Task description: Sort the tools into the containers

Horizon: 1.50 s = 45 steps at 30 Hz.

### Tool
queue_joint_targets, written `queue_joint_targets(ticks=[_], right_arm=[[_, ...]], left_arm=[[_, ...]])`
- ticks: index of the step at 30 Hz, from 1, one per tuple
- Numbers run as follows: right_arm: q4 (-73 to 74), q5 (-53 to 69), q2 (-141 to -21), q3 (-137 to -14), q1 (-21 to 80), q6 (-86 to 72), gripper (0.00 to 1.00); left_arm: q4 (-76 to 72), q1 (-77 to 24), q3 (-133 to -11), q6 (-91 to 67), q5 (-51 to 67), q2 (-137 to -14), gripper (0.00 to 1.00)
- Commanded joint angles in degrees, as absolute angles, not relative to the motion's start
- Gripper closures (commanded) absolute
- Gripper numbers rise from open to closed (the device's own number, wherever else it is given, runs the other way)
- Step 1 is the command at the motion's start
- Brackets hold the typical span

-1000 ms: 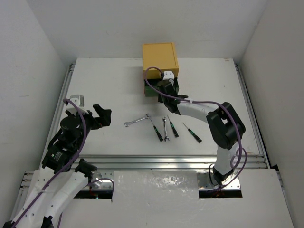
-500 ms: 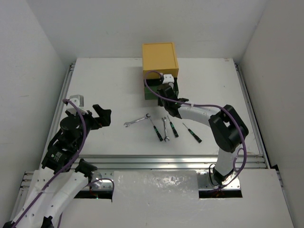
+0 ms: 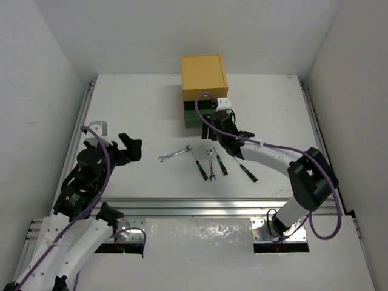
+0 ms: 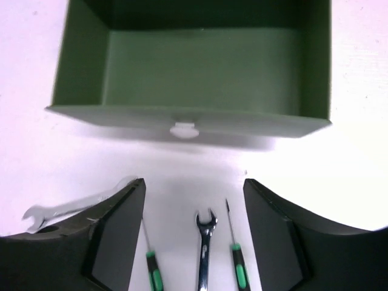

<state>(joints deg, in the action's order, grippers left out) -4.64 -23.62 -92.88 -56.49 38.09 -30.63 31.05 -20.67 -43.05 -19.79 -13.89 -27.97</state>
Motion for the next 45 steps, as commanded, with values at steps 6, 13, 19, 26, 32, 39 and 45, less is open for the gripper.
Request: queue_joint_targets(ticks=[6,13,19,26,32,39,45], right_arm=[[5.25,-16.81,-81.57,-52.3,40.34,-29.37,0.32],[15.29,-16.43,-88.05,-57.3,49.03,-26.63,0.52],[16.35,-15.91,-98.25,-61.52,51.41,-25.93,0.53],[17.84,-16.17,-107.66,-65.83,52.03,-25.84,0.63],[18.37,-15.74,-110.21,-65.57,52.03,-27.24,0.88],[13.99,-7.66,-99.34,-60.74,52.91,-29.79,1.0],[6.97,-12.03,-82.81,-57.93,48.44,-38.04,1.0]], left_arm=[[28.21,-20.83,-42.98,-19.42,-13.8,-29.09,0.0],[28.39,-20.83,-43.16,-19.51,-14.15,-29.53,0.0],[28.74,-20.83,-43.15,-19.86,-15.56,-28.65,0.0],[28.74,-20.83,-43.15,-19.86,-15.29,-28.48,0.0],[28.65,-20.83,-43.15,-19.86,-15.03,-27.95,0.0],[28.56,-20.83,-43.15,-19.86,-15.03,-27.77,0.0],[28.65,-20.83,-43.15,-19.86,-15.29,-27.95,0.0]])
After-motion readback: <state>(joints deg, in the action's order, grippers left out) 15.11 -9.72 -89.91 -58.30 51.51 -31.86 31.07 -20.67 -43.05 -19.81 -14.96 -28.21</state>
